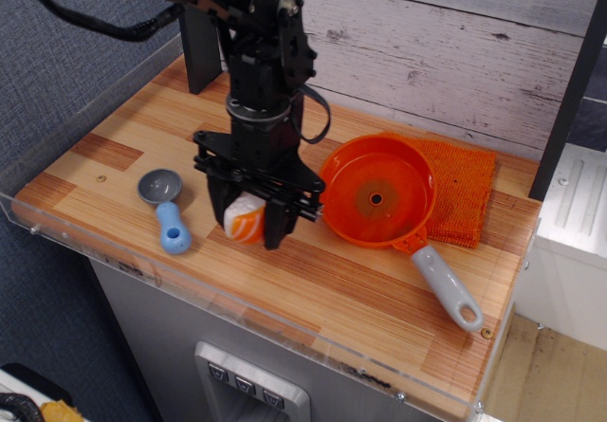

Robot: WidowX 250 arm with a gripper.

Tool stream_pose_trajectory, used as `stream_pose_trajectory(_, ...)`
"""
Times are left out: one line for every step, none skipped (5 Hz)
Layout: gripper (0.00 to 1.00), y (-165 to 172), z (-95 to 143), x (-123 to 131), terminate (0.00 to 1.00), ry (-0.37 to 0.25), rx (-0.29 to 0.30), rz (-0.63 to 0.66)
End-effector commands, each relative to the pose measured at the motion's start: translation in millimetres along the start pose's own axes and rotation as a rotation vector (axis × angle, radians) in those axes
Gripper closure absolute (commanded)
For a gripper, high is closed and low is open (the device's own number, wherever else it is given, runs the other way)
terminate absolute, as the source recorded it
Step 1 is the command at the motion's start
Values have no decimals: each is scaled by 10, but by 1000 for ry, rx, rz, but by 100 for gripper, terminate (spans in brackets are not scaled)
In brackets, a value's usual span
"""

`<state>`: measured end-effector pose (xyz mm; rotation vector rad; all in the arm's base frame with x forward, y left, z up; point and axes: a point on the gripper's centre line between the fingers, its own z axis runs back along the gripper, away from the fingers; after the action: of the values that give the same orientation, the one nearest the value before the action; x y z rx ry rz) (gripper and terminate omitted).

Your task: Put the sushi between the pan and spoon

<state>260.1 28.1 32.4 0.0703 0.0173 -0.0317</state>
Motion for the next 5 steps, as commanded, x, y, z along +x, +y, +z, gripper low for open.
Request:
stream_pose_trajectory(100,132,-154,38,0,86,-25,-91)
stream_pose_trajectory(100,133,-158,43,0,83,-19,-94)
stream_pose_trajectory(100,136,-176,36,0,110,-52,-94)
stream_pose_trajectory(0,140,-110,55,0,102,-34,-79)
stream_pose_trajectory(0,111,-65,91,0,100,-49,-87)
